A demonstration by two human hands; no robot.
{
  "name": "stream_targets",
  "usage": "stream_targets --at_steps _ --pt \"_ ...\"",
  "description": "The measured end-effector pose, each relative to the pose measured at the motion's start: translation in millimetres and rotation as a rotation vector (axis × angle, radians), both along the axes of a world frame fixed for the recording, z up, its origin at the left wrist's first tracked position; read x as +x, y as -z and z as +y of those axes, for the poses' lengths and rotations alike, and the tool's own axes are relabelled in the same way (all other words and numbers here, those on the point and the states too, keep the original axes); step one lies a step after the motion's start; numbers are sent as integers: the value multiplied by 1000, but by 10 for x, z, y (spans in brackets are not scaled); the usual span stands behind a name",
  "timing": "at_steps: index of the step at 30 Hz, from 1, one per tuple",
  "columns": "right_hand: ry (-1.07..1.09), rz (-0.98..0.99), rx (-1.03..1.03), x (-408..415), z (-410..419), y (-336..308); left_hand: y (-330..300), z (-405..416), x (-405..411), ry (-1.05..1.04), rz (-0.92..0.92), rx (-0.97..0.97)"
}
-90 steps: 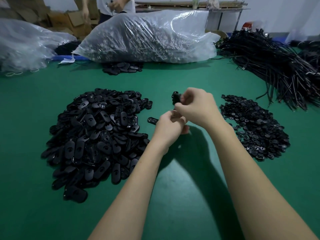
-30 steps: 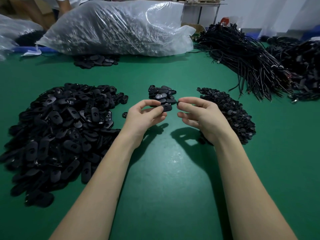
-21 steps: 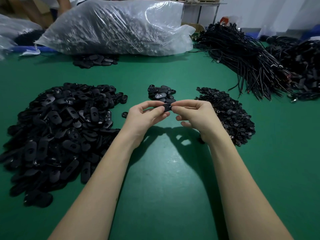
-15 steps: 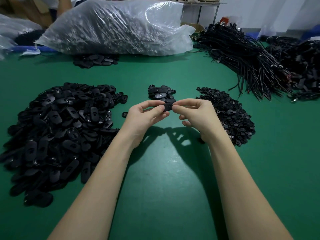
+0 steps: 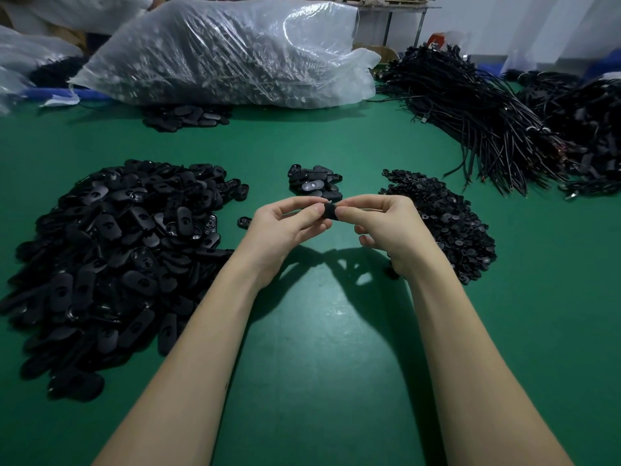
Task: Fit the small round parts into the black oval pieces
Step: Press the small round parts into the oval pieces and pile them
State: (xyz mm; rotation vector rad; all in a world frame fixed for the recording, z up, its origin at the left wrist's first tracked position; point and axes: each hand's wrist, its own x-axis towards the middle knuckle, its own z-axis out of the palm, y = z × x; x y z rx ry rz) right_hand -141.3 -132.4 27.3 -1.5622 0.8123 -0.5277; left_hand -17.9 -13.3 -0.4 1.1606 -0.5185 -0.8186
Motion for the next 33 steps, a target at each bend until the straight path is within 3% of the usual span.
stream_targets --at_steps 9,15,26,33 --pt "43 45 -29 33 -20 40 27 5 6 4 -93 32" --pt "-64 44 34 -3 -56 90 59 5 19 29 -133 84" --pt "-77 79 -150 38 -15 73 57 16 27 -20 -264 189" --pt "-103 69 -190 39 -4 78 45 35 23 -12 -253 197"
